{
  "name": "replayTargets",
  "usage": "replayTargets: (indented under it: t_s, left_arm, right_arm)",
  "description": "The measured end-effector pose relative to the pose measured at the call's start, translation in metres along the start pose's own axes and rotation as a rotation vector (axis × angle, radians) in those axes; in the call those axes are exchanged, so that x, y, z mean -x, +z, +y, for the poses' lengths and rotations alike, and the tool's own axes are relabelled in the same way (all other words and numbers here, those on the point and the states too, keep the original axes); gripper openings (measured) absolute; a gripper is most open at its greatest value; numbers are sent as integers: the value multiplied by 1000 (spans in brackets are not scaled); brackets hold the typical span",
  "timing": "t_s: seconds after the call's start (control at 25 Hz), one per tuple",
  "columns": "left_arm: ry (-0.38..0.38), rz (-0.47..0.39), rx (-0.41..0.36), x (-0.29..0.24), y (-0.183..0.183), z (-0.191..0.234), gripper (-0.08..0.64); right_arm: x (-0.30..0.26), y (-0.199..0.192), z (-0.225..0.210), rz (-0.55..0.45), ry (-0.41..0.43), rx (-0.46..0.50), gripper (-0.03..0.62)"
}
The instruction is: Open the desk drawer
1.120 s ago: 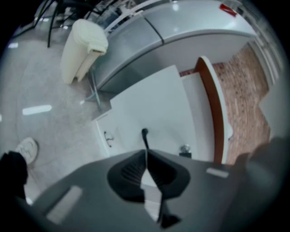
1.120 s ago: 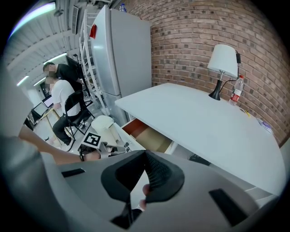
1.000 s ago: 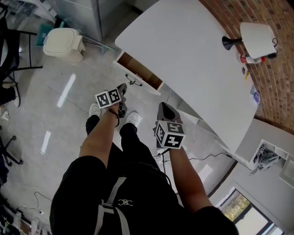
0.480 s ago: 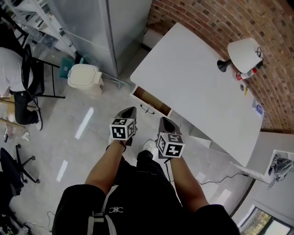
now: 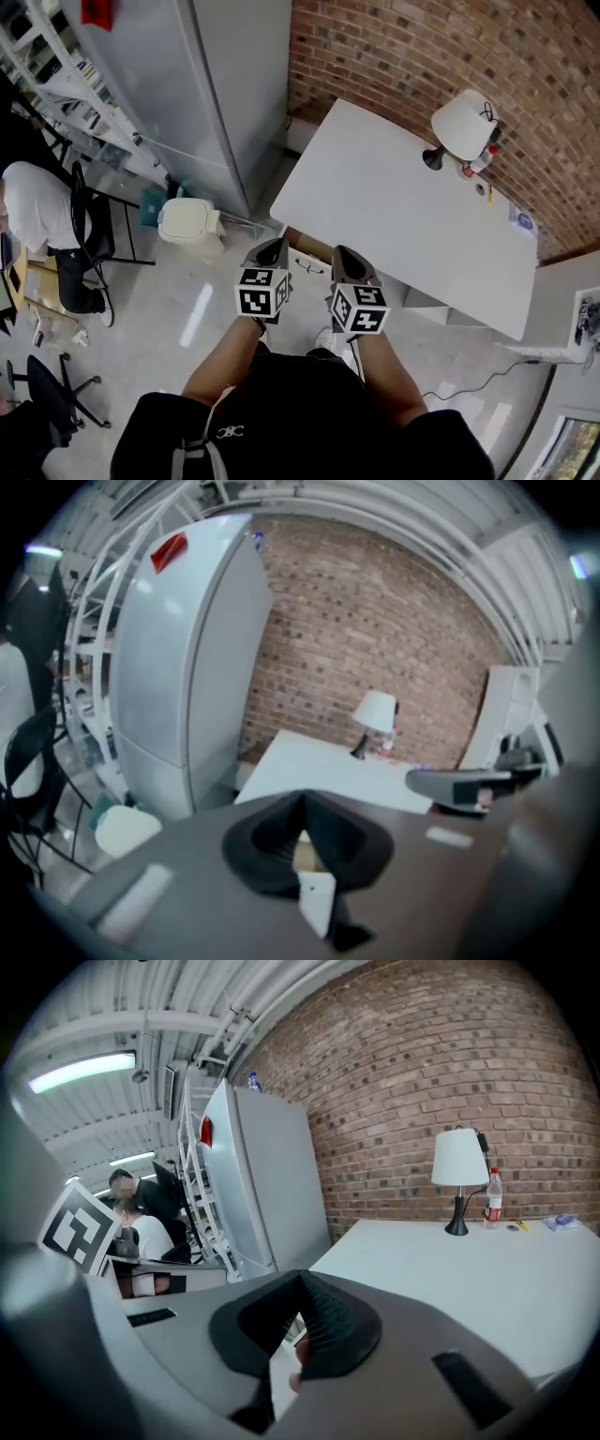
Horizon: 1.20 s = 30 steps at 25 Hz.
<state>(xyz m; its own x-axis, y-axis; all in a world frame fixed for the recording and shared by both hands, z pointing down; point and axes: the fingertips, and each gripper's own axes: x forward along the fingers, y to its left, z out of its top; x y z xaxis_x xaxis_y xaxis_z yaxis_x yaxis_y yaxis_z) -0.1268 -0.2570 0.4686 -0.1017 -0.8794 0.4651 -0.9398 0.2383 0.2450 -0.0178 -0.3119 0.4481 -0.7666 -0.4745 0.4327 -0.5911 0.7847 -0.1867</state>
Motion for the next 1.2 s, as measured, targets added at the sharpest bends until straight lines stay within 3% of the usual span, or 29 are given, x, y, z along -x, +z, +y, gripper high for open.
replayTargets:
  t_s: [0.24,0.52,1.2]
  left_arm:
    - [-7,-59,-98,6,51,-26,-4]
    - [-5,-103,-124,14,86,-45,-3]
    - [4,-143,-130,14,109,-58,-3]
  right_arm:
    - [18,51,-3,-142,-22,20,-8]
    - [38,90,-5,-243,-40,49,-8]
    - [39,107,-10,-266,-23,69,-8]
